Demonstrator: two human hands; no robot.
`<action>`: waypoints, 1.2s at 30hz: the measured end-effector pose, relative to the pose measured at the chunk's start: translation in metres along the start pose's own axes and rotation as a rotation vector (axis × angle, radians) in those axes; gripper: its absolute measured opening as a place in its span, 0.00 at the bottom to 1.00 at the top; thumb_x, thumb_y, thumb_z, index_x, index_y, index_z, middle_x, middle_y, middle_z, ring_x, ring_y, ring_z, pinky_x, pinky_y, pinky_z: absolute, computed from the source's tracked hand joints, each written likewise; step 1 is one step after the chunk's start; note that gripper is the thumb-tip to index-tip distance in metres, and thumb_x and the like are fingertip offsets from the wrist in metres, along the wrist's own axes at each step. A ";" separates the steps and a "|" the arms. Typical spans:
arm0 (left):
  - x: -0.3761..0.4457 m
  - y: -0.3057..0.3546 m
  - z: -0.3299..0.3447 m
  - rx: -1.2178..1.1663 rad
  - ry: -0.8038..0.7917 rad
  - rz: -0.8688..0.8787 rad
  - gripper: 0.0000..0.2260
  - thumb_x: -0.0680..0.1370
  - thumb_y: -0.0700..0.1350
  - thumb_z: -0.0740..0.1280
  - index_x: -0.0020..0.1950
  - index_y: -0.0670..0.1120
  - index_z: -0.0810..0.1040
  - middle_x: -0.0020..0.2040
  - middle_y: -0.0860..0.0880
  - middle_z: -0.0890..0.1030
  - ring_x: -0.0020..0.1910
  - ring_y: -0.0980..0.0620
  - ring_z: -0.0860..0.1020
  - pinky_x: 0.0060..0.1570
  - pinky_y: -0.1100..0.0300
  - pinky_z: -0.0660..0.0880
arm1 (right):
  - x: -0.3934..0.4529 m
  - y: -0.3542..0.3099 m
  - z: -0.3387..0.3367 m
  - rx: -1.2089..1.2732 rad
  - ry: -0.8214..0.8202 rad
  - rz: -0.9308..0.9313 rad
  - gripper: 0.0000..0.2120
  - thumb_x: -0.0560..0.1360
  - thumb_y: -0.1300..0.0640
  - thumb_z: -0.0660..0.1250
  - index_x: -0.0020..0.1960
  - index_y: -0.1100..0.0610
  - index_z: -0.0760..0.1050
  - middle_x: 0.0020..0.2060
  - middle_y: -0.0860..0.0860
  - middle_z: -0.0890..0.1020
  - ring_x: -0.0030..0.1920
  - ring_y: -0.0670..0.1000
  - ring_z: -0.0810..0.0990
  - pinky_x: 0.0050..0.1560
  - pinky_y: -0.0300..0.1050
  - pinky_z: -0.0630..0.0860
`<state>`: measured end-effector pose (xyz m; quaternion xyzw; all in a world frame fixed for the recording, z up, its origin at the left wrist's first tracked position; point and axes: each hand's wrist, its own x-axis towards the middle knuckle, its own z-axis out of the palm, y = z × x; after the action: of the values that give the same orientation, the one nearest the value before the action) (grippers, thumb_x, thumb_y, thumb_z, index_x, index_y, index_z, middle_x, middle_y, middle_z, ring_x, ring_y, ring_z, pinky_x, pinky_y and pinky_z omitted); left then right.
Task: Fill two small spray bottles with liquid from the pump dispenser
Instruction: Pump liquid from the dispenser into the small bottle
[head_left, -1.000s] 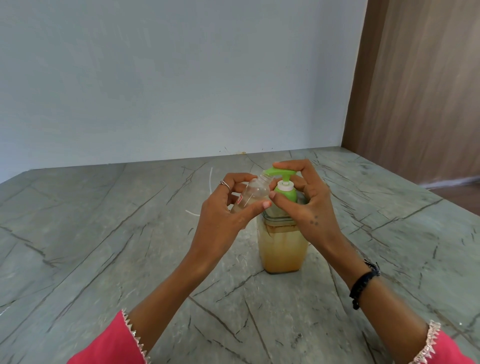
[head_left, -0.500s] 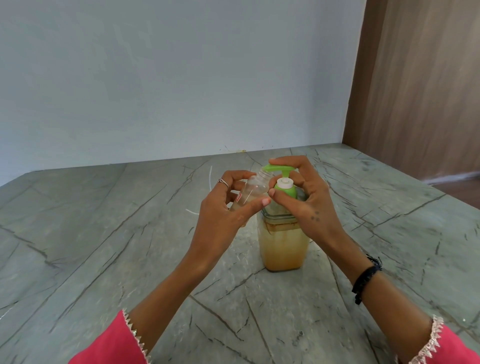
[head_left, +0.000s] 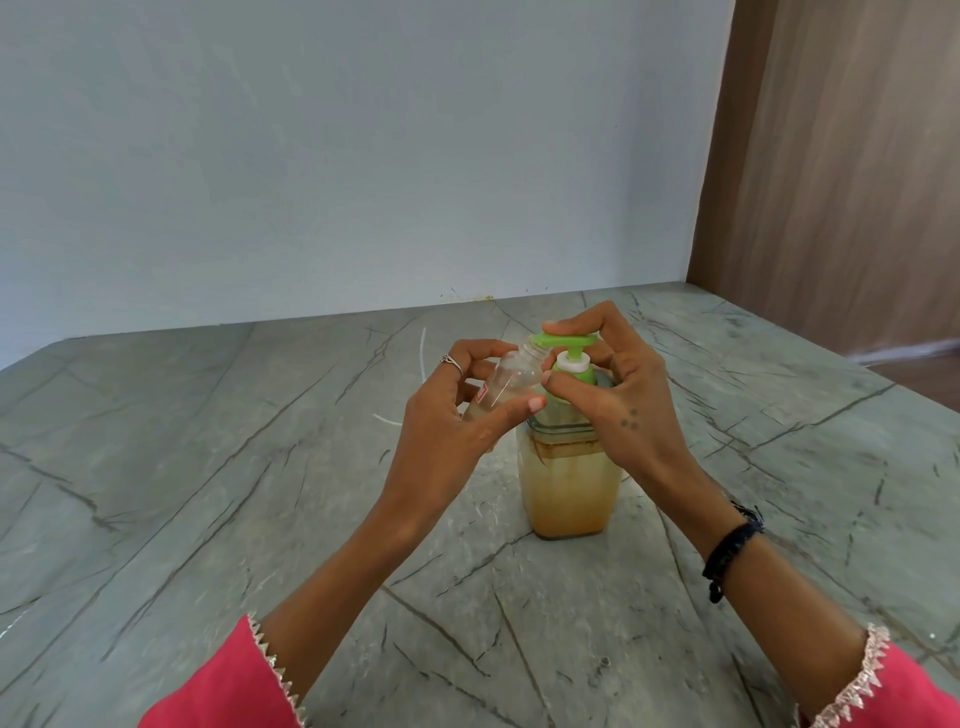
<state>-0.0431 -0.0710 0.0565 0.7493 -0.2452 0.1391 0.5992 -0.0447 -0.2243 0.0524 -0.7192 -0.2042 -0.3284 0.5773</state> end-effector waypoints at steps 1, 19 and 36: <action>0.000 0.000 0.000 0.001 0.000 0.001 0.15 0.68 0.49 0.73 0.51 0.58 0.73 0.45 0.59 0.78 0.45 0.55 0.79 0.38 0.61 0.80 | 0.000 0.000 0.000 0.000 -0.006 -0.007 0.18 0.71 0.67 0.70 0.47 0.45 0.73 0.42 0.49 0.84 0.43 0.48 0.84 0.43 0.40 0.81; 0.002 0.003 -0.001 -0.005 0.012 0.025 0.15 0.69 0.48 0.72 0.51 0.58 0.72 0.45 0.58 0.78 0.43 0.56 0.79 0.37 0.63 0.79 | -0.007 0.002 -0.002 0.040 -0.061 -0.028 0.20 0.70 0.51 0.69 0.59 0.42 0.70 0.45 0.45 0.83 0.50 0.44 0.83 0.50 0.36 0.78; -0.001 0.003 -0.001 -0.002 0.000 0.019 0.16 0.68 0.48 0.73 0.53 0.56 0.74 0.45 0.59 0.78 0.44 0.57 0.79 0.37 0.66 0.78 | -0.005 -0.001 0.001 0.076 0.026 -0.015 0.13 0.69 0.64 0.69 0.49 0.49 0.75 0.43 0.48 0.84 0.45 0.49 0.84 0.45 0.42 0.80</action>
<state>-0.0451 -0.0706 0.0586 0.7465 -0.2522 0.1446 0.5985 -0.0486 -0.2226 0.0500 -0.6911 -0.2142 -0.3339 0.6042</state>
